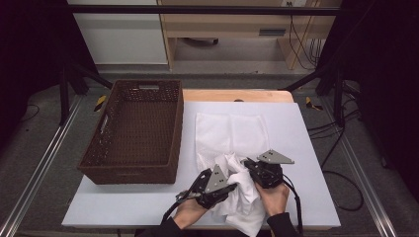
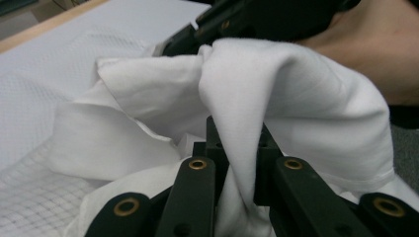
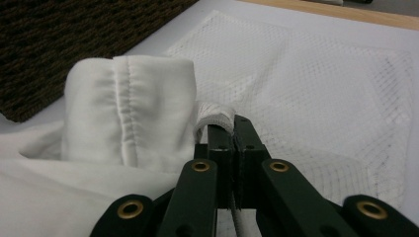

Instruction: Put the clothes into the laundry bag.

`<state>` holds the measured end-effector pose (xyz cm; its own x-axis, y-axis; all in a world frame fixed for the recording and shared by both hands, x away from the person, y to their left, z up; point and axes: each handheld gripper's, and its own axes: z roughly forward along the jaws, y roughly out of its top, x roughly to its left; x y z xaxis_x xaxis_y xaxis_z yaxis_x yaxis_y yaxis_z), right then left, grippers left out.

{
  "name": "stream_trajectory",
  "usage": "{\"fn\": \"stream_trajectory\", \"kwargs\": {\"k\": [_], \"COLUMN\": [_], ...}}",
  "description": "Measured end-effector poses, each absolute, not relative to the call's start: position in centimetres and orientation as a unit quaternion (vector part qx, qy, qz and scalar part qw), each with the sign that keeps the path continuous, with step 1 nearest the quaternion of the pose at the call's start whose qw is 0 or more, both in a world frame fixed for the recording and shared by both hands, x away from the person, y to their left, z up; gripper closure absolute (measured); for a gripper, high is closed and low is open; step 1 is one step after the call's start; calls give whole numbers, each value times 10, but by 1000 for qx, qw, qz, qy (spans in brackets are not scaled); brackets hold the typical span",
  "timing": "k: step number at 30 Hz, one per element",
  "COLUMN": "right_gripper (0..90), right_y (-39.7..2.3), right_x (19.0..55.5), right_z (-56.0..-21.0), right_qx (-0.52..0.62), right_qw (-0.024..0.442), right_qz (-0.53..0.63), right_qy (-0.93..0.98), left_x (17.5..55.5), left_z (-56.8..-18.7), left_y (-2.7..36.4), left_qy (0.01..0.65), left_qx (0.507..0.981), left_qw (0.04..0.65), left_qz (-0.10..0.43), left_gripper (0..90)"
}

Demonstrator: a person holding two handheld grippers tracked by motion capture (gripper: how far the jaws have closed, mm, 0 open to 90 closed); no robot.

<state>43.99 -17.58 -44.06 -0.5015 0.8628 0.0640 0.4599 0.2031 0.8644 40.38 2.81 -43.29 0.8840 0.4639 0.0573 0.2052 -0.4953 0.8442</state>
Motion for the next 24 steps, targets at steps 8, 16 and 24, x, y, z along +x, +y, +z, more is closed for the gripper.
{"fn": "stream_trajectory", "kwargs": {"k": [8, 16, 24], "right_gripper": [883, 883, 883], "right_y": [-177, -178, -180], "right_x": [439, 437, 437], "right_z": [-440, -438, -438], "right_qx": [442, 438, 439], "right_qw": [225, 226, 227], "right_qz": [452, 458, 458], "right_qy": [741, 740, 739], "left_x": [419, 421, 411], "left_z": [-459, -464, -430], "left_y": [12, 11, 37], "left_qy": [206, 218, 243], "left_qx": [874, 874, 856], "left_qw": [423, 421, 431], "left_qz": [120, 107, 147], "left_gripper": [817, 746, 301]}}
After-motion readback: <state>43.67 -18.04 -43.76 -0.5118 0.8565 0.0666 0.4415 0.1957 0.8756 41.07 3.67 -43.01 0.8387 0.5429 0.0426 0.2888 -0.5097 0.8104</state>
